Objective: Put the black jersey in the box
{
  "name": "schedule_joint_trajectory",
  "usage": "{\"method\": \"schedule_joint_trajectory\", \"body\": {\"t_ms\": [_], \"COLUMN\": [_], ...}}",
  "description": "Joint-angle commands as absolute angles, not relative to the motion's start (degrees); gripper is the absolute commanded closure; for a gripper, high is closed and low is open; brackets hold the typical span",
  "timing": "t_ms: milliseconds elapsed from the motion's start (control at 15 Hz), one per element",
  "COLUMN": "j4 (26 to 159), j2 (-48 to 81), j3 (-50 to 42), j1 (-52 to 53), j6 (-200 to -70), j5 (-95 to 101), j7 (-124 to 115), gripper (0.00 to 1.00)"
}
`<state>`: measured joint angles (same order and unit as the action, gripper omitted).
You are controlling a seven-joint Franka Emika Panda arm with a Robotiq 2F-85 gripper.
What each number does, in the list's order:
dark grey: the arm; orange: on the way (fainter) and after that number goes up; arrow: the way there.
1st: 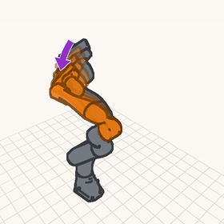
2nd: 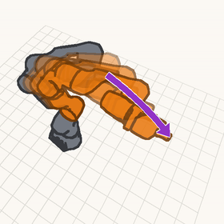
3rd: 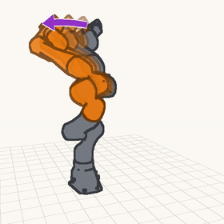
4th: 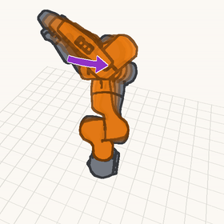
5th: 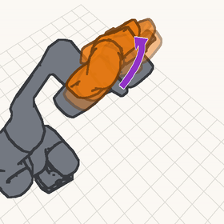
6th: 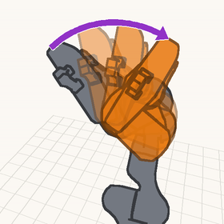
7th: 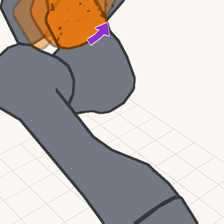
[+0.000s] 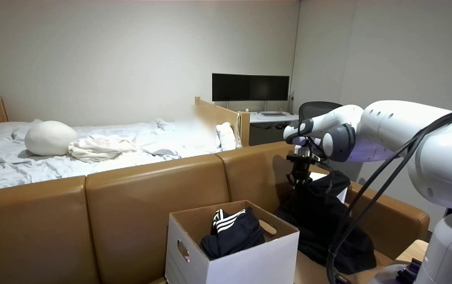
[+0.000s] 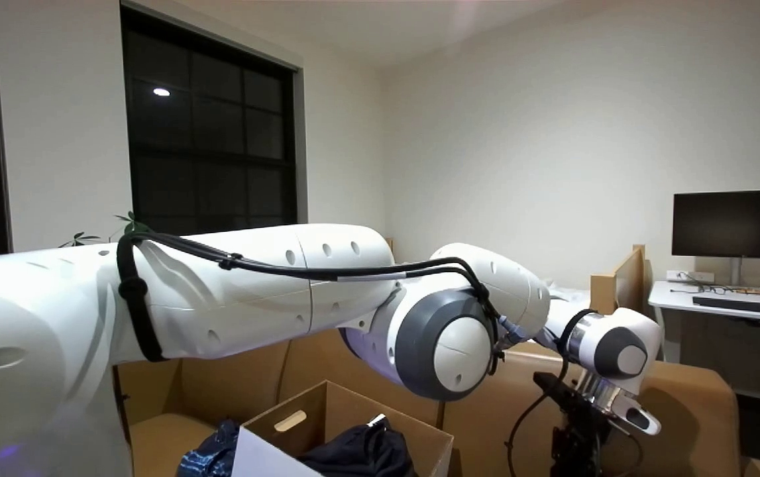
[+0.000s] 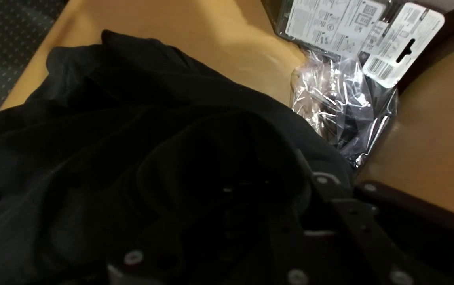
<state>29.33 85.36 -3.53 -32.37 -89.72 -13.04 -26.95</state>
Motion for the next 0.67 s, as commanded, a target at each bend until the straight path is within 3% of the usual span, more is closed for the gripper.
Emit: {"method": "schedule_joint_trajectory", "body": {"t_ms": [0,600], "j4": [22.67,20.07], "j2": [85.31,71.59], "j3": [-3.92,-8.45], "j1": [-33.90,-32.30], "j6": [-84.80,-74.88], "j5": [-12.50,-1.17], "j7": [-27.18,-17.13], "gripper": [0.96,0.96]}}
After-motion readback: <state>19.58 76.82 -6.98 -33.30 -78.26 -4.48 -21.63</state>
